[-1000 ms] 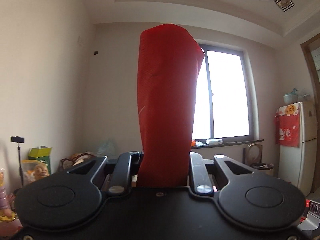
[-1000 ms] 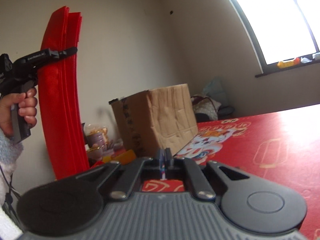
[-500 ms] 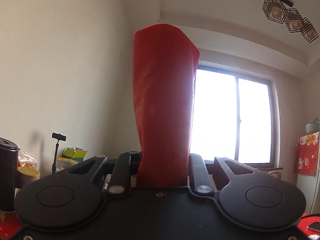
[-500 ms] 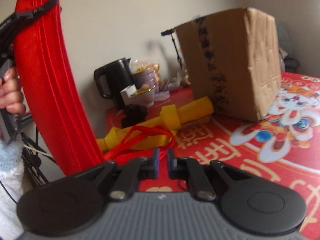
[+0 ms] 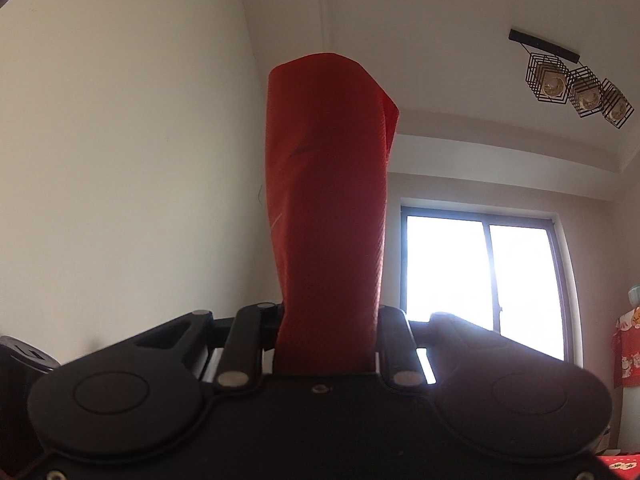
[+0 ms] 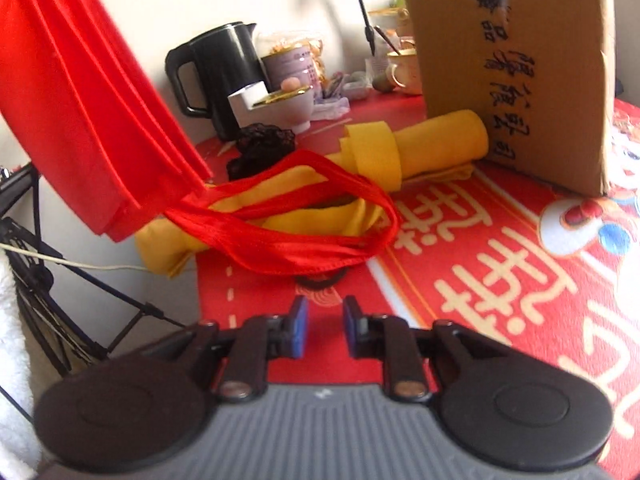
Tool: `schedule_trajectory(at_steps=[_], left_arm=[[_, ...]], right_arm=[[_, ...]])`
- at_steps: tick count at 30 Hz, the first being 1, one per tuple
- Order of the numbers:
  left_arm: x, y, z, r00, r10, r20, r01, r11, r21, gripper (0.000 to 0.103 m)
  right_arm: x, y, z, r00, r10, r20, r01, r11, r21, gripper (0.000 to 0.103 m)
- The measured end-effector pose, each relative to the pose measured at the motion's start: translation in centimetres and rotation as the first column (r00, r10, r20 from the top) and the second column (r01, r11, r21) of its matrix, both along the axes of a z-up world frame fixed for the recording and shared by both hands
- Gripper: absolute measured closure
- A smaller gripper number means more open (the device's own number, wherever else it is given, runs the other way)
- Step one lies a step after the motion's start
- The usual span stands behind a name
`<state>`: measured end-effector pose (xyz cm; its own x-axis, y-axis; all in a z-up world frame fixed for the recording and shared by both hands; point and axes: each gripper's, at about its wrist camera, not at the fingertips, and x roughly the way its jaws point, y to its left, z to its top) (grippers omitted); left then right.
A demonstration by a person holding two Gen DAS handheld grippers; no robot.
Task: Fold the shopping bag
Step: 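Hold the rolled red bag upright with the left gripper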
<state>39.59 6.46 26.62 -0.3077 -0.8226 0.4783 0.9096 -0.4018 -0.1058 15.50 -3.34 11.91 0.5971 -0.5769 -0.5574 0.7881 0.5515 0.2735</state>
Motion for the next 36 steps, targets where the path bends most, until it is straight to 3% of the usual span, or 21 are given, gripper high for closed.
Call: schedule_trajectory(at_steps=[4,6,17,18,20,21,23,24,26,27,28,29,31,32,34,36], left_arm=[[0.1,-0.8,0.4,1.000,0.018,0.014,-0.018,1.000,-0.006,0.083],[-1.1,-1.5,-1.3,1.000,0.018,0.024,-0.018,1.000,-0.006,0.083],[-2.2,-3.1,-0.9,0.999,0.009,0.051,-0.011,0.999,0.040,0.083],[-2.3,-3.2,-0.8,0.999,0.008,0.052,-0.010,0.999,0.044,0.083],[-2.7,-3.2,-0.6,0.998,-0.002,0.058,-0.001,0.999,0.049,0.083],[-2.9,-3.3,-0.5,0.998,-0.007,0.061,0.004,0.999,0.050,0.082],[-3.4,-3.2,-0.3,0.998,-0.023,0.066,0.019,0.998,0.055,0.082],[-3.8,-3.3,-0.3,0.997,-0.036,0.068,0.032,0.998,0.059,0.082],[-4.7,-3.6,-0.3,0.995,-0.067,0.072,0.062,0.996,0.069,0.082],[-5.3,-3.8,-0.3,0.994,-0.086,0.074,0.081,0.994,0.076,0.082],[-6.1,-4.0,-0.3,0.990,-0.115,0.078,0.108,0.990,0.087,0.082],[-7.0,-4.2,-0.3,0.986,-0.144,0.081,0.135,0.986,0.098,0.082],[-9.2,-4.9,-0.5,0.971,-0.220,0.098,0.207,0.970,0.128,0.082],[-10.5,-5.4,-0.6,0.960,-0.260,0.108,0.243,0.959,0.143,0.082],[-14.0,-6.4,-1.1,0.923,-0.359,0.140,0.332,0.925,0.187,0.082],[-17.7,-7.3,-1.6,0.877,-0.451,0.168,0.409,0.882,0.234,0.082]], right_arm=[[1.1,0.3,0.1,0.999,0.035,-0.029,-0.036,0.998,-0.047,0.076],[1.6,0.1,0.0,0.998,0.054,-0.041,-0.056,0.997,-0.050,0.076],[3.4,-0.2,-0.7,0.982,0.095,-0.163,-0.113,0.988,-0.107,0.068],[3.5,0.0,-0.6,0.978,0.096,-0.184,-0.119,0.986,-0.118,0.069],[3.1,0.4,-0.6,0.974,0.086,-0.209,-0.114,0.986,-0.125,0.094],[2.5,0.5,-0.6,0.974,0.073,-0.214,-0.102,0.987,-0.124,0.100],[0.3,0.5,-0.7,0.986,0.034,-0.165,-0.049,0.995,-0.090,0.100],[-2.4,0.4,-0.7,0.998,0.010,-0.058,-0.011,1.000,-0.026,0.100],[-7.0,0.8,-0.6,0.991,-0.048,0.124,0.044,0.998,0.038,0.100],[-9.0,1.2,-0.6,0.977,-0.079,0.198,0.068,0.996,0.063,0.100],[-12.4,1.9,-0.7,0.938,-0.139,0.319,0.114,0.989,0.096,0.100],[-13.8,2.4,-1.0,0.916,-0.162,0.368,0.132,0.986,0.107,0.100],[-20.0,4.7,-1.2,0.798,-0.263,0.543,0.215,0.965,0.151,0.100],[-21.7,5.5,-1.2,0.762,-0.279,0.585,0.235,0.960,0.152,0.100],[-26.3,8.4,-1.1,0.643,-0.302,0.703,0.294,0.946,0.138,0.100],[-29.6,11.1,-0.6,0.565,-0.303,0.767,0.354,0.929,0.106,0.100]])
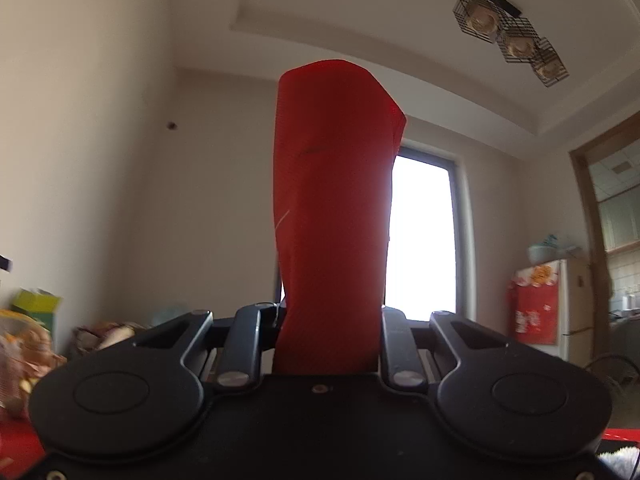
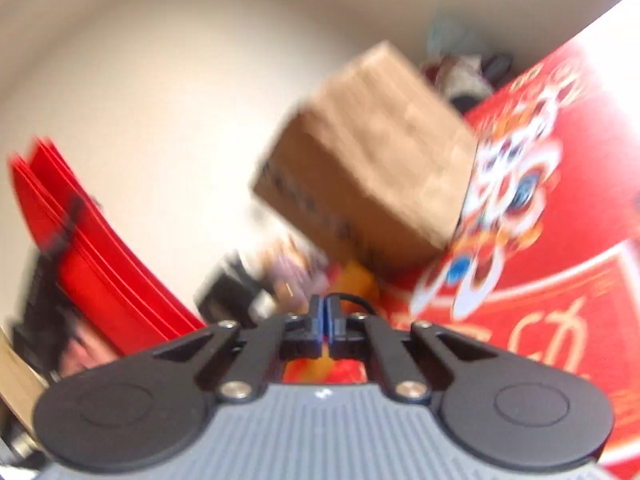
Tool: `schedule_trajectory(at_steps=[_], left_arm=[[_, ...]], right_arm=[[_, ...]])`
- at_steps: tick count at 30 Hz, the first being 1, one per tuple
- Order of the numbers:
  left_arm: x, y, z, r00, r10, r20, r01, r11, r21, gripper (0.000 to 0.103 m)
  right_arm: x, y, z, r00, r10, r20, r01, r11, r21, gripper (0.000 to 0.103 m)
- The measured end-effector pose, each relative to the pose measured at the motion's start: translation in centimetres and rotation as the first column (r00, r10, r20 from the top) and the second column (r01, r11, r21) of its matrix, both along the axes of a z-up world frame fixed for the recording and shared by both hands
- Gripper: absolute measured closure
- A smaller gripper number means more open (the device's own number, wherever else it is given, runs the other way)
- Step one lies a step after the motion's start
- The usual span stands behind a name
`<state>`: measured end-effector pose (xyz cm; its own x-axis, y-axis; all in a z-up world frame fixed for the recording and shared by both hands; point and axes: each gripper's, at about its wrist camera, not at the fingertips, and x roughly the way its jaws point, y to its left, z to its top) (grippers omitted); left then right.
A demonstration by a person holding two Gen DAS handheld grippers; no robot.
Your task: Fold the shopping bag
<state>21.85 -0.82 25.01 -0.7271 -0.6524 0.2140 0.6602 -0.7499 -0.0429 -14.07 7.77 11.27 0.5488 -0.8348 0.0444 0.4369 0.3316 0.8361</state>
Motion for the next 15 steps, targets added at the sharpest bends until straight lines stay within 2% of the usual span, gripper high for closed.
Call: schedule_trajectory(at_steps=[2,6,10,15], left_arm=[[-4.0,-0.7,-0.8,0.995,-0.085,0.051,0.083,0.996,0.035,0.083],[-12.0,-1.1,-2.3,0.958,-0.243,0.153,0.233,0.969,0.081,0.083],[-17.4,-0.9,-3.1,0.919,-0.322,0.229,0.306,0.946,0.104,0.083],[-22.8,-0.9,-4.0,0.868,-0.348,0.353,0.318,0.937,0.143,0.084]], right_arm=[[-2.5,2.5,0.7,0.997,-0.058,0.042,0.061,0.996,-0.064,0.100],[-7.7,9.2,2.8,0.974,-0.212,0.080,0.225,0.952,-0.209,0.100],[-11.7,14.7,4.2,0.942,-0.318,0.109,0.336,0.888,-0.314,0.100],[-14.5,18.6,4.8,0.918,-0.374,0.131,0.393,0.826,-0.404,0.100]])
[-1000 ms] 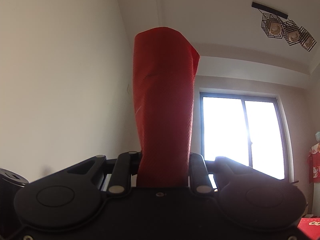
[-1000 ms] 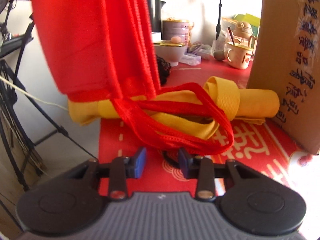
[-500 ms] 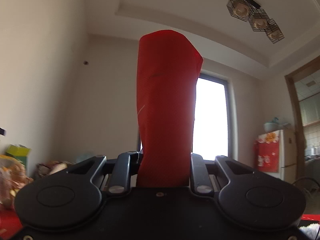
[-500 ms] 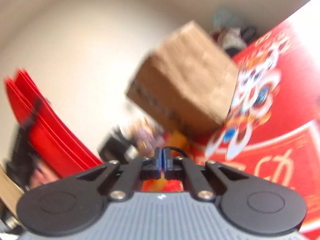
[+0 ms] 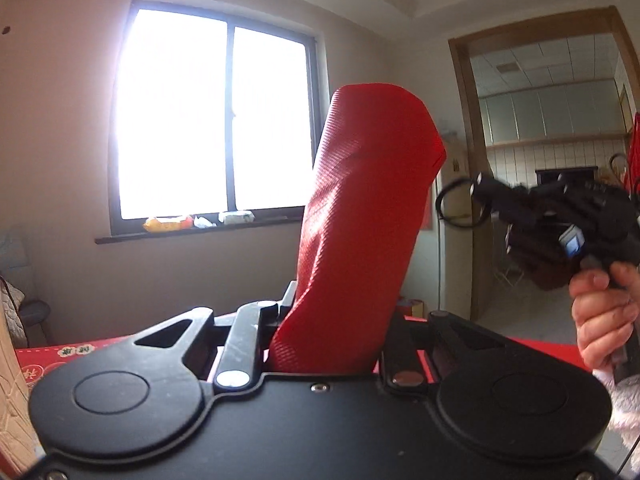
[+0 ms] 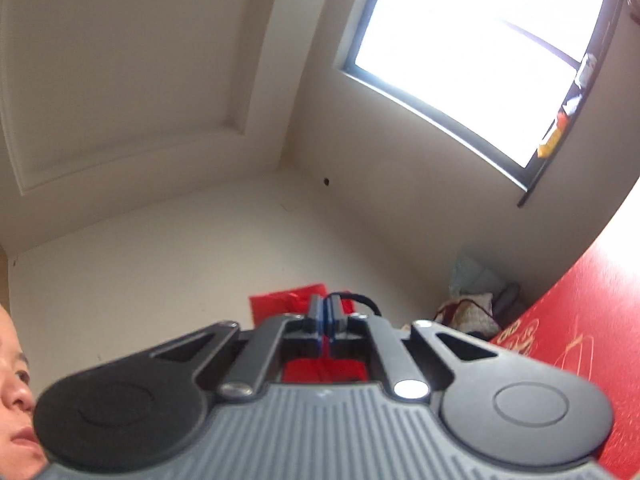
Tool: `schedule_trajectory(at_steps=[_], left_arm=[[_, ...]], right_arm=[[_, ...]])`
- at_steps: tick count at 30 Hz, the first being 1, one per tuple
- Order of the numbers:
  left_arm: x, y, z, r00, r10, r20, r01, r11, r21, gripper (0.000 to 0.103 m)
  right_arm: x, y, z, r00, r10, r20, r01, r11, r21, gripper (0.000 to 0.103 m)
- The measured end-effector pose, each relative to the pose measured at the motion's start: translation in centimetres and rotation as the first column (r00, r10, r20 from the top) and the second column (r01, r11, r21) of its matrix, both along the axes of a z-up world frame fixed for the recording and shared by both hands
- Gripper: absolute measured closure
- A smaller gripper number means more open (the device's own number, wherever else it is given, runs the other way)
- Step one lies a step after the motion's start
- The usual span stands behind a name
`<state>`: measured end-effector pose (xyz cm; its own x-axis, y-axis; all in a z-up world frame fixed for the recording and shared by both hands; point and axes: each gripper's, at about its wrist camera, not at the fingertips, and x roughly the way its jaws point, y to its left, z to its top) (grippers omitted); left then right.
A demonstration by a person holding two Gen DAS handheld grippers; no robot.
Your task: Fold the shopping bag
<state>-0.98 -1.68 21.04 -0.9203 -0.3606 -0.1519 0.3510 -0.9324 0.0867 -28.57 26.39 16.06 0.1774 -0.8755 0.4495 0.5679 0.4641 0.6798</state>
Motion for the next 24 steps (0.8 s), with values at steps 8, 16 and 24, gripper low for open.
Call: schedule_trajectory(at_steps=[8,16,24], left_arm=[[-6.1,-2.5,-2.3,0.970,0.078,0.232,-0.090,0.995,0.039,0.084],[-8.3,-5.0,-3.3,0.944,0.120,0.308,-0.141,0.989,0.044,0.084],[-8.5,-4.1,-3.7,0.947,0.108,0.304,-0.128,0.991,0.046,0.084]], right_arm=[[-1.8,-1.0,-2.9,0.998,0.009,0.065,-0.012,0.999,0.031,0.100],[-2.2,-2.8,-4.1,0.995,0.024,0.096,-0.031,0.997,0.064,0.100],[-0.9,-4.6,-3.8,0.996,0.029,0.089,-0.035,0.997,0.068,0.100]])
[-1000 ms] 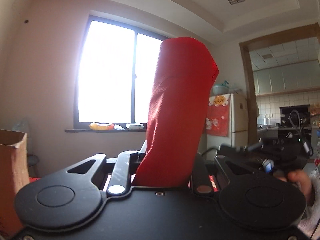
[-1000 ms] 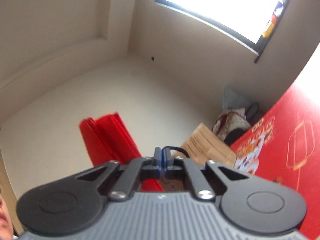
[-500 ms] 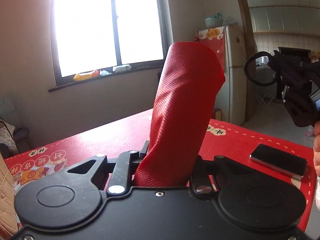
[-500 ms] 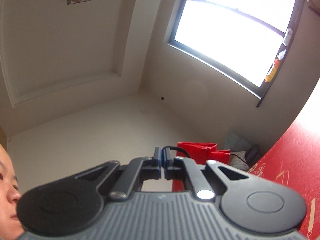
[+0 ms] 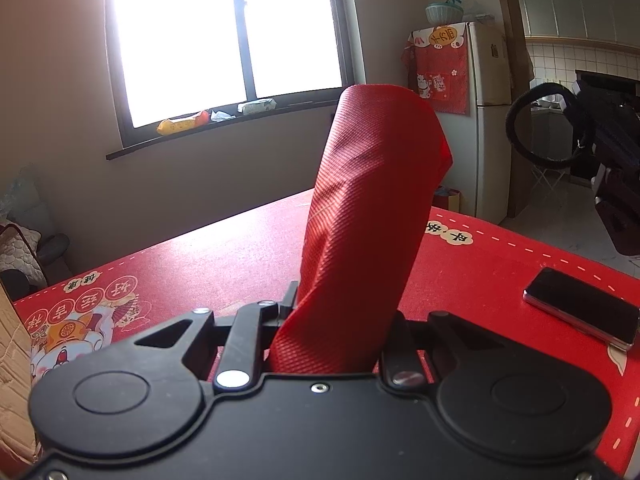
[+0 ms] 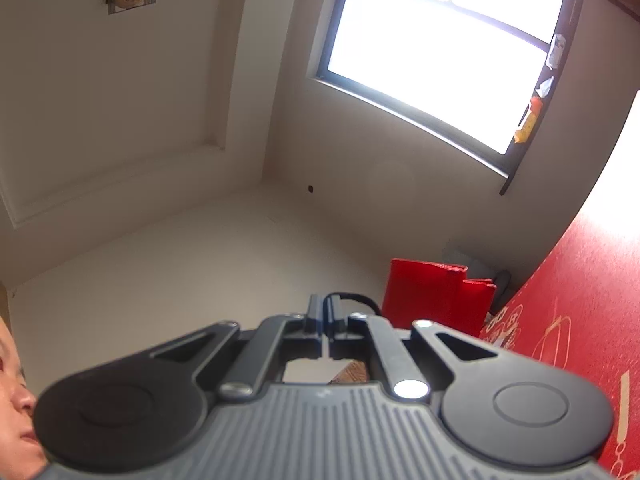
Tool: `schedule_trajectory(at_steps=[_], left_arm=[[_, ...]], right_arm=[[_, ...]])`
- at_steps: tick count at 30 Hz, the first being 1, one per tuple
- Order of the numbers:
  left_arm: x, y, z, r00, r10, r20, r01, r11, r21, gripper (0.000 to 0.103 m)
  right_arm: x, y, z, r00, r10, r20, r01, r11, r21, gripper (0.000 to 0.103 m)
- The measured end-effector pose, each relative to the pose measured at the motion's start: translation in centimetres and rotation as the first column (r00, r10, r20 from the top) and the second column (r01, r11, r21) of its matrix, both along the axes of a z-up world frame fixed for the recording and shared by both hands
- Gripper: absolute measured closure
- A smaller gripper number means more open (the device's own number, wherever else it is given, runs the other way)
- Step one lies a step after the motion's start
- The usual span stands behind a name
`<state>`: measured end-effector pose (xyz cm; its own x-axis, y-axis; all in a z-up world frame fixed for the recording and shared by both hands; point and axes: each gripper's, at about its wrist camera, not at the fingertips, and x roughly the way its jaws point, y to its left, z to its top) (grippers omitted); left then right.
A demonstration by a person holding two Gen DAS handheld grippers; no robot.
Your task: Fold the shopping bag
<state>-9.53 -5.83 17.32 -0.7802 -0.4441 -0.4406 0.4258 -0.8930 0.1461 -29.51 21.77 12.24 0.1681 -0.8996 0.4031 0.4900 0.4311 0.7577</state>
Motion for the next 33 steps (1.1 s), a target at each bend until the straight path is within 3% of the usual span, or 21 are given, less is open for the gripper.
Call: schedule_trajectory(at_steps=[11,20,33], left_arm=[[0.5,0.8,0.0,1.000,-0.020,-0.012,0.020,1.000,0.004,0.084],[1.2,1.3,-0.6,0.998,-0.048,-0.035,0.048,0.999,0.009,0.084],[1.5,1.2,-0.5,0.998,-0.048,-0.038,0.049,0.999,0.016,0.084]], right_arm=[[-0.3,0.3,0.1,1.000,0.006,-0.014,-0.006,1.000,0.010,0.100],[-1.0,1.1,0.8,0.997,-0.079,-0.025,0.080,0.996,0.028,0.100],[-1.0,0.5,0.6,0.998,-0.040,-0.045,0.042,0.999,0.029,0.100]])
